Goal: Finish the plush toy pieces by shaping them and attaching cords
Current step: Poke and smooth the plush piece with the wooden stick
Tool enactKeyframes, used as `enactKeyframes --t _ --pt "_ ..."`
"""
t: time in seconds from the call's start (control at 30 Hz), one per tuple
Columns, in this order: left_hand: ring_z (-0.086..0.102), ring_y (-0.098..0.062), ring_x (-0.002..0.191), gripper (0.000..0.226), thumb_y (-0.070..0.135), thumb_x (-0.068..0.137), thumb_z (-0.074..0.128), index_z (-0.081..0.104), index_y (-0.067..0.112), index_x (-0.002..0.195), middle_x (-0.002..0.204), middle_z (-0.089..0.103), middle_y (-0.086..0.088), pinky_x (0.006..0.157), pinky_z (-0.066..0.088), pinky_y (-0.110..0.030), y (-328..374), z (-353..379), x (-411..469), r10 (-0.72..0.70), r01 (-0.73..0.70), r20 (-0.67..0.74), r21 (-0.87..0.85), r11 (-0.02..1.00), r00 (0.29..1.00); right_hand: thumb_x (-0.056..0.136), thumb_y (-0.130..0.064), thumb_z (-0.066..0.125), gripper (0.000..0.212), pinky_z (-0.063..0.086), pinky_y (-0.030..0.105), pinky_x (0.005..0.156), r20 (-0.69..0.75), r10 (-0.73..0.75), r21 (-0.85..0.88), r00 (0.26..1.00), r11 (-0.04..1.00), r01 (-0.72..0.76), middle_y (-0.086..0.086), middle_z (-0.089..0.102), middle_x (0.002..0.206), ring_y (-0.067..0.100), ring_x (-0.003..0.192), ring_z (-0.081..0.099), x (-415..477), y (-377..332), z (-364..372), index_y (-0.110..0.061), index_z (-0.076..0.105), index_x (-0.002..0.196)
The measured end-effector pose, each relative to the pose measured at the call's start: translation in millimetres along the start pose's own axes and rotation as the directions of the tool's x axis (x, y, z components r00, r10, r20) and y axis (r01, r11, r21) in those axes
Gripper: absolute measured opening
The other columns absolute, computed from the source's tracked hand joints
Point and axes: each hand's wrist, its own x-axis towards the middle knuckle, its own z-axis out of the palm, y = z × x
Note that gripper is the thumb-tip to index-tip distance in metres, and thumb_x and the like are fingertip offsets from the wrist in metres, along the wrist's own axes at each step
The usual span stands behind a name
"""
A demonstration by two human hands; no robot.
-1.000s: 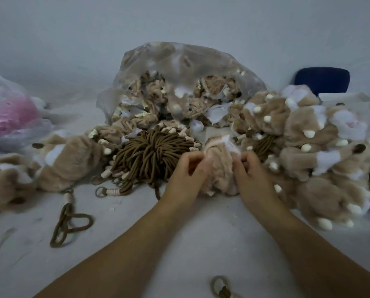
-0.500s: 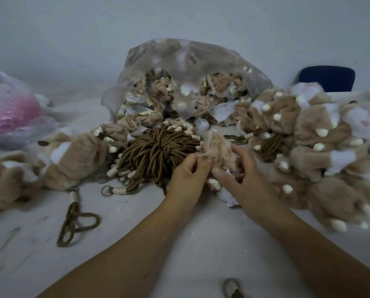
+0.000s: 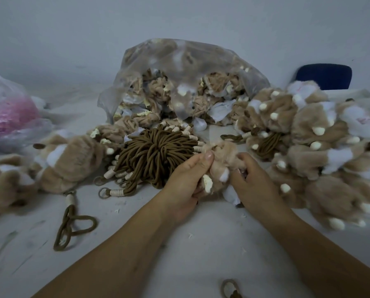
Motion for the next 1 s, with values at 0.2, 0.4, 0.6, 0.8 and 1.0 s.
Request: enactKeyframes --t 0.2,0.4,0.6,0.8,1.0 --pt "0.066 -0.003 0.091 0.04 0.018 0.08 0.071 0.054 0.025 0.115 0.094 0.07 0.017 0.078 0.054 -0.02 -15.8 5.8 1.6 0.048 -0.042 -0.015 0.279 0.959 0.999 0.095 -0.02 0.055 0.015 0.047 0.012 0.059 -0.009 0.051 0.111 0.999 0.993 -0.05 -0.017 0.069 0.075 -0.008 0.068 0.062 7.1 4.4 -1.8 -0.033 0.06 0.089" --pt "0.065 0.001 0.072 0.032 0.013 0.085 0.072 0.056 0.032 0.105 0.078 0.07 0.02 0.063 0.052 -0.016 -16.9 0.7 6.6 0.208 -0.126 -0.247 0.313 0.942 0.946 0.089 -0.01 0.052 0.012 0.039 0.012 0.081 -0.037 -0.237 -0.111 0.971 0.966 0.232 0.001 0.054 0.101 0.006 0.093 0.053 3.6 -5.2 1.8 -0.005 0.06 0.096" --pt "0.068 -0.028 0.103 0.026 0.018 0.093 0.062 0.07 0.005 0.114 0.11 0.072 -0.017 0.092 0.055 -0.034 -9.9 -4.7 6.7 0.027 -0.027 -0.187 0.005 1.0 0.982 0.095 -0.019 0.052 0.008 0.038 0.019 0.082 0.096 -0.179 -0.2 0.979 0.96 0.195 -0.012 0.046 0.099 0.009 0.096 0.048 1.4 -4.4 2.5 -0.012 0.054 0.094" --pt "0.068 -0.02 0.098 0.035 0.014 0.088 0.06 0.063 -0.004 0.118 0.109 0.07 -0.017 0.086 0.057 -0.027 -3.9 -4.1 6.5 -0.112 0.102 -0.053 -0.155 0.983 0.992 0.094 -0.042 0.042 0.04 0.041 0.025 0.075 0.051 -0.083 -0.081 0.995 0.993 0.087 0.014 0.051 0.088 0.016 0.08 0.052 0.7 -7.4 5.2 -0.002 0.047 0.091" --pt "0.062 -0.016 0.086 0.023 0.017 0.069 0.07 0.067 0.01 0.091 0.091 0.065 -0.007 0.087 0.047 -0.029 1.6 -3.8 4.5 -0.221 0.242 0.102 -0.292 0.925 0.97 0.08 -0.06 0.038 0.055 0.047 0.039 0.085 0.096 0.022 0.031 0.995 0.999 -0.025 0.01 0.062 0.096 0.021 0.092 0.06 -1.3 -11.4 4.5 -0.011 0.053 0.1"
